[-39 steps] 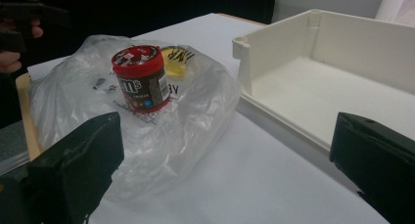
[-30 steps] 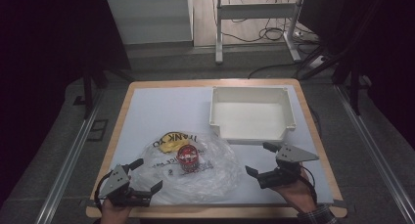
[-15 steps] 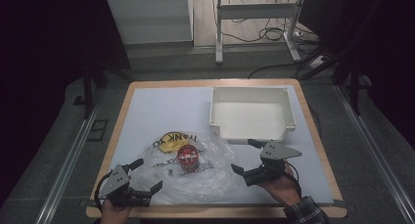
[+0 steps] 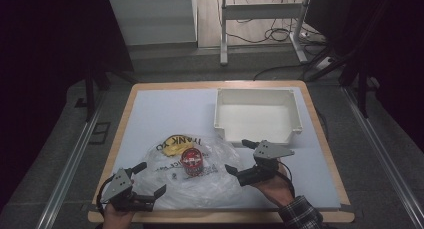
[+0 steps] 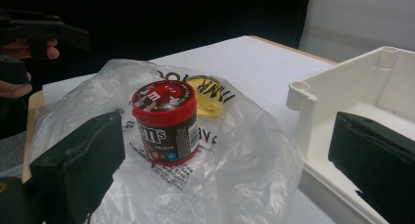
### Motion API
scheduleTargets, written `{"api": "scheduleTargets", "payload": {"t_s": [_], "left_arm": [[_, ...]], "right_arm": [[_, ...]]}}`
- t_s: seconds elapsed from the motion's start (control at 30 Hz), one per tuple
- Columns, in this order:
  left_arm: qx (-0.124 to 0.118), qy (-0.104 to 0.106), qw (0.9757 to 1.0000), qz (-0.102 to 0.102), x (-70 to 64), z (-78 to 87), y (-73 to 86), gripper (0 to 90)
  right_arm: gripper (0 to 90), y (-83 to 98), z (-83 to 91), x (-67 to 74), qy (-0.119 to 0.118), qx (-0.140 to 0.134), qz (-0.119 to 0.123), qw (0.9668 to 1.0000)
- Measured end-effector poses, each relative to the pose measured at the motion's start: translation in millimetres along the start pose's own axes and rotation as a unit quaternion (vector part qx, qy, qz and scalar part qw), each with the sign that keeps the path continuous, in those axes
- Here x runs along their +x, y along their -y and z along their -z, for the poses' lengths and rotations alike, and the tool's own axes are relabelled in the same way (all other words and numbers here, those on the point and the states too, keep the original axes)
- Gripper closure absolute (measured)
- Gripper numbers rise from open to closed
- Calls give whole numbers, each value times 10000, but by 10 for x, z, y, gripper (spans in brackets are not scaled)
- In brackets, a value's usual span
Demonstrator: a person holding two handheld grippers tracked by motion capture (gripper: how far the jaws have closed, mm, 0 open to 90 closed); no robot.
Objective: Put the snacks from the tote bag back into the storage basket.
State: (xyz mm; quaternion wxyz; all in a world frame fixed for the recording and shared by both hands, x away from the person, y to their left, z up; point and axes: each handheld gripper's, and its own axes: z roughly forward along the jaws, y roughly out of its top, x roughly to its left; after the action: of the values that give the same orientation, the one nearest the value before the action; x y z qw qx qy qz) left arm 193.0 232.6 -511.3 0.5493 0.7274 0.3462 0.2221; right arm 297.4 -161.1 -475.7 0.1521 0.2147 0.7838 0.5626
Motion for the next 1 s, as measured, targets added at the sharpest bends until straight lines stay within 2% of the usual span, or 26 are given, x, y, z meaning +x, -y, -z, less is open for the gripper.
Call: {"api": "scheduleTargets", "payload": {"t_s": [0.43,0.63,1.0], "left_arm": [[-11,-1,10000,3,-1,1,-1,5],[-12,-4,10000,0,1,4,-1,5],[-15,1,10000,-3,0,4,-2,5]], "right_arm": [[5,-17,-257,73,-81,40,48,9999],[6,-15,-382,134,-106,57,202,9997],[15,19,-601,244,-232,112,241,9994]]}}
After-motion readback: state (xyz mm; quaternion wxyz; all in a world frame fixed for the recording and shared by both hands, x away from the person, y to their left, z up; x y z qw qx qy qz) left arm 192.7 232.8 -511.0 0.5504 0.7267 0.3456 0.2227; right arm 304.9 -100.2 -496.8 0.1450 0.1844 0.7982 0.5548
